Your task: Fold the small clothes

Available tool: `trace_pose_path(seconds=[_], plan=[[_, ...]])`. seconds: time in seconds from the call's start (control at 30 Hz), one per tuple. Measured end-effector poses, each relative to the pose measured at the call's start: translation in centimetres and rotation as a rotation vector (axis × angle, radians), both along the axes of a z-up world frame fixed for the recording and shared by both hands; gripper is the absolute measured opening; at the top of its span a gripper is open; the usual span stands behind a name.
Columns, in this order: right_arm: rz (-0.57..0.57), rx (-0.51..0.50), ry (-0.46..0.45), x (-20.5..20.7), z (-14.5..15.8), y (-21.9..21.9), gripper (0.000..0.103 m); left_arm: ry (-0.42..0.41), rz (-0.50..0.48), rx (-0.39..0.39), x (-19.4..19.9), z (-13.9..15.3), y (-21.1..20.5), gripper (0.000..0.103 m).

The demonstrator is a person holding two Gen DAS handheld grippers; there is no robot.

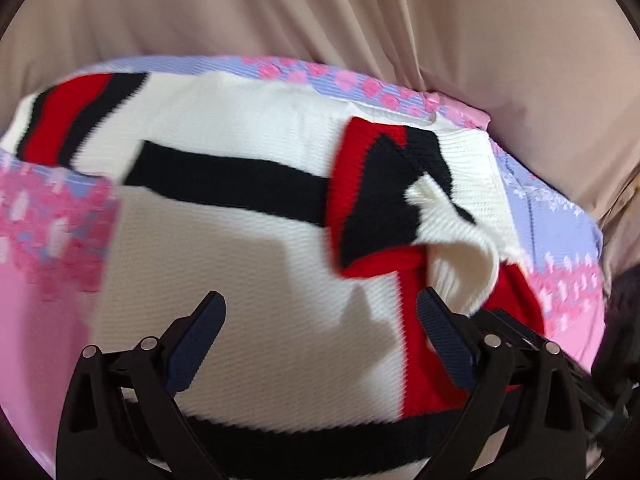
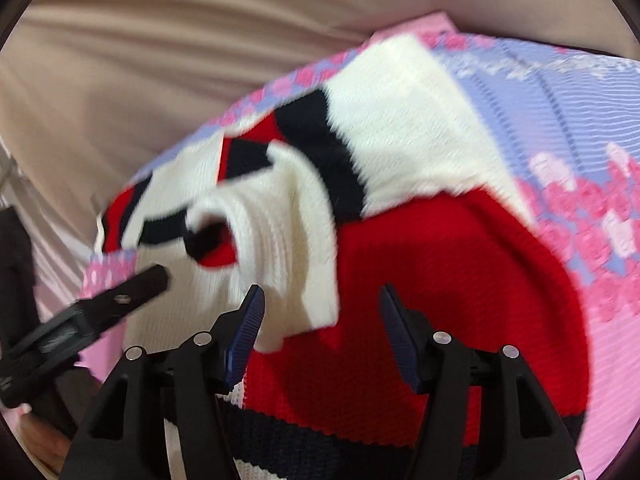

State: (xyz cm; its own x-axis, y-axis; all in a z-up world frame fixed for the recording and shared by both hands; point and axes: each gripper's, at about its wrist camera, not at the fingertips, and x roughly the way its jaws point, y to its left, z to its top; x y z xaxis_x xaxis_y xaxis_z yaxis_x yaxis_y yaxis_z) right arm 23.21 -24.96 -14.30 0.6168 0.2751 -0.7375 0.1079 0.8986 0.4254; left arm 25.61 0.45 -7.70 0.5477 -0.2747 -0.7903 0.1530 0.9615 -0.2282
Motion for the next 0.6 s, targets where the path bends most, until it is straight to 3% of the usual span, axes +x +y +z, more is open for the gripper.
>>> trace_pose_path(seconds=[0.1, 0.17, 0.23, 0.4, 0.43, 0.5, 0.53, 0.57, 0.6], plan=[[0.022, -0.011, 0.009, 0.0, -0.5, 1.2, 0.059, -0.031, -0.046, 0.027, -0.4, 0.6, 0.8, 0.094], [-0.001, -0.023, -0.007, -0.9, -0.1, 1.1, 0.059, -0.081, -0.134, 0.109, 0.1, 1.2, 0.3, 0.094], [-0.036, -0.039, -0.026, -2.6, 0.6, 0.5, 0.059, -0.185, -0.286, 0.233, 0.7, 1.8, -2.2, 0.094], [-0.094, -0.069, -0.006, -6.4, 1.5, -1.5, 0.059, -0.368, -0.541, 0.465, 1.6, 0.7, -7.7, 0.092], [-0.101, -0.074, -0.001, -7.0, 1.5, -1.8, 0.059, -0.392, -0.583, 0.505, 1.6, 0.4, -8.7, 0.087], [-0.112, -0.089, 0.01, -7.6, 1.5, -2.3, 0.059, -0.391, -0.666, 0.526, 2.0, 0.1, -10.5, 0.042], [-0.117, -0.098, 0.014, -7.8, 1.6, -2.4, 0.059, -0.354, -0.68, 0.478, 2.6, 0.5, -10.8, 0.03], [-0.123, -0.106, 0.018, -8.0, 1.5, -2.6, 0.059, -0.317, -0.668, 0.394, 3.5, 1.2, -10.6, 0.01], [-0.128, -0.113, 0.019, -8.0, 1.6, -2.7, 0.059, -0.299, -0.578, 0.267, 5.0, 2.8, -9.1, 0.01]])
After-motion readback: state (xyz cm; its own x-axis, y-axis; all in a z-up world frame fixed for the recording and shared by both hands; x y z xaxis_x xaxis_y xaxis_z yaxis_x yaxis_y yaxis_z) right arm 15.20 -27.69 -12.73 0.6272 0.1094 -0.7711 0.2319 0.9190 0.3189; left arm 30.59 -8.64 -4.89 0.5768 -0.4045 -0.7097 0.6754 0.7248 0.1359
